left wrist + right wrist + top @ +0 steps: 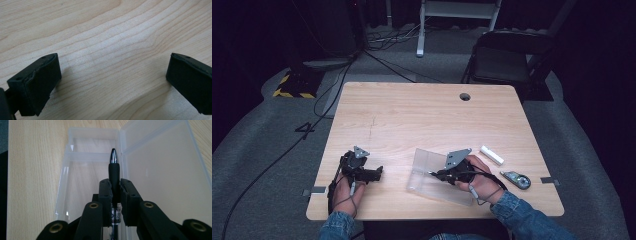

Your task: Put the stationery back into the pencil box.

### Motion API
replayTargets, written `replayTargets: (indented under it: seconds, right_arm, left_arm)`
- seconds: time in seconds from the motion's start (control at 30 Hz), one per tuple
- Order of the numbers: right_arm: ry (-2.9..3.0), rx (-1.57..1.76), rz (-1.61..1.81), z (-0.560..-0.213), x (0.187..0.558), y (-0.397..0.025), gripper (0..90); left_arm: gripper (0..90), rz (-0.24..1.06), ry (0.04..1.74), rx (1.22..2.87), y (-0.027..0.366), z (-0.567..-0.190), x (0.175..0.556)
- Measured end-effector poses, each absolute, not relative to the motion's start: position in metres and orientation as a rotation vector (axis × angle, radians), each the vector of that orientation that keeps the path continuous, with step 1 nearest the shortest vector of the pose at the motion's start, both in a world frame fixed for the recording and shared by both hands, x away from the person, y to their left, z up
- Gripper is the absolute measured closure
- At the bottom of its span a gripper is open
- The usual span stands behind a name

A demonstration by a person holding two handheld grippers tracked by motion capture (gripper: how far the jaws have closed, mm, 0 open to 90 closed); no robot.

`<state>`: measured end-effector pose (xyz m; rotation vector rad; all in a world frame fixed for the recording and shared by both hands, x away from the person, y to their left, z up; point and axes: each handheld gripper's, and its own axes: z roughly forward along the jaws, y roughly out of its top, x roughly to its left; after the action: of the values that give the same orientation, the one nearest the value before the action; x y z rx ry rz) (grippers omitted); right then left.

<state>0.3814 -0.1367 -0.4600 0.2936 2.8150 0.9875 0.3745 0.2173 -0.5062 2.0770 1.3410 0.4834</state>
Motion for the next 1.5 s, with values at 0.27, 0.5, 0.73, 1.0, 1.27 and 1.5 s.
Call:
replayTargets:
  seconds: [0.27,0.5,0.73,1.0,1.27,1.5]
  right_arm:
    - [2.816,0.297,0.965,-0.463,0.380,-0.134,80.5]
    - [2.814,0.292,0.941,-0.465,0.380,-0.133,80.5]
    - [2.812,0.296,0.928,-0.466,0.379,-0.133,79.9]
    - [2.796,0.287,0.926,-0.466,0.378,-0.132,73.1]
    - [2.771,0.306,0.976,-0.458,0.377,-0.137,69.6]
    - [2.705,0.382,1.091,-0.437,0.376,-0.153,64.0]
  left_arm:
    - [0.2,0.482,1.341,2.076,0.217,-0.506,0.375]
    - [0.1,0.484,1.341,2.077,0.217,-0.506,0.375]
    - [0.1,0.482,1.346,2.070,0.217,-0.506,0.374]
    - [0.1,0.482,1.341,2.077,0.217,-0.506,0.375]
    - [0.1,0.482,1.342,2.076,0.217,-0.506,0.375]
    - [0.1,0.483,1.341,2.076,0.217,-0.506,0.375]
